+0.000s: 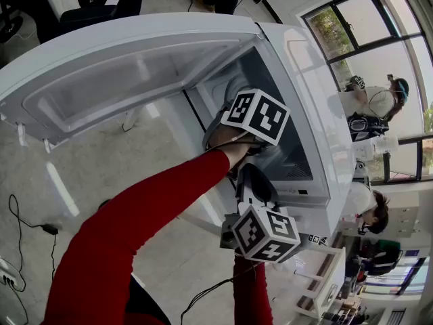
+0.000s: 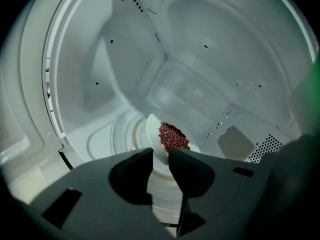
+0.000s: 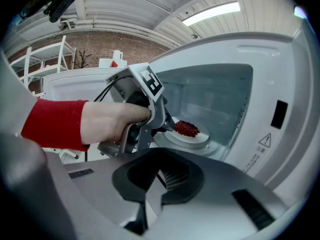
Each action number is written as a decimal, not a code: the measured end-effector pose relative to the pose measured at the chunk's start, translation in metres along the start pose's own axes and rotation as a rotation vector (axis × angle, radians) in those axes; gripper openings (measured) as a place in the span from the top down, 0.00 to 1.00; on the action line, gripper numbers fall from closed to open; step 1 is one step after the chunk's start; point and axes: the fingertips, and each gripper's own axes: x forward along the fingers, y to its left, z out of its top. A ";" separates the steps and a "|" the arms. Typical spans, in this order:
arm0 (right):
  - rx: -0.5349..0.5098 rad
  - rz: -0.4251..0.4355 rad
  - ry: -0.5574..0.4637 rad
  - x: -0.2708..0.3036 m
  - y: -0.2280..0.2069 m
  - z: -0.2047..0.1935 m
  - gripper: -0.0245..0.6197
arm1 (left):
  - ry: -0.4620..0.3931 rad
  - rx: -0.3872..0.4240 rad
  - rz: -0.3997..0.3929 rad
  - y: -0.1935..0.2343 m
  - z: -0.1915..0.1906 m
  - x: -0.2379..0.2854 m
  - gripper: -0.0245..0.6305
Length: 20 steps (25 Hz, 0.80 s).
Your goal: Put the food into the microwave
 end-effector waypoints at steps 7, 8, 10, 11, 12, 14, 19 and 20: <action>0.003 0.003 -0.001 -0.001 -0.002 -0.001 0.94 | -0.015 0.062 0.061 0.004 0.002 0.000 0.79; 0.004 0.003 -0.001 -0.001 -0.002 -0.001 0.94 | -0.015 0.082 0.073 0.005 0.002 0.000 0.79; 0.005 0.005 -0.001 -0.002 -0.002 -0.002 0.94 | -0.017 0.101 0.081 0.006 0.003 0.000 0.79; 0.005 0.005 0.000 -0.002 -0.002 -0.003 0.94 | -0.018 0.097 0.077 0.006 0.003 0.000 0.79; 0.006 0.006 0.000 -0.002 -0.003 -0.003 0.94 | -0.019 0.090 0.072 0.006 0.003 0.000 0.79; 0.006 0.008 0.002 -0.002 -0.002 -0.004 0.94 | -0.025 0.075 0.058 0.006 0.003 -0.001 0.79; 0.003 0.013 -0.007 -0.002 0.001 -0.004 0.94 | -0.063 0.022 0.006 0.015 0.006 -0.011 0.80; 0.004 0.014 -0.010 -0.002 0.002 -0.003 0.94 | -0.078 0.012 -0.011 0.017 0.008 -0.016 0.80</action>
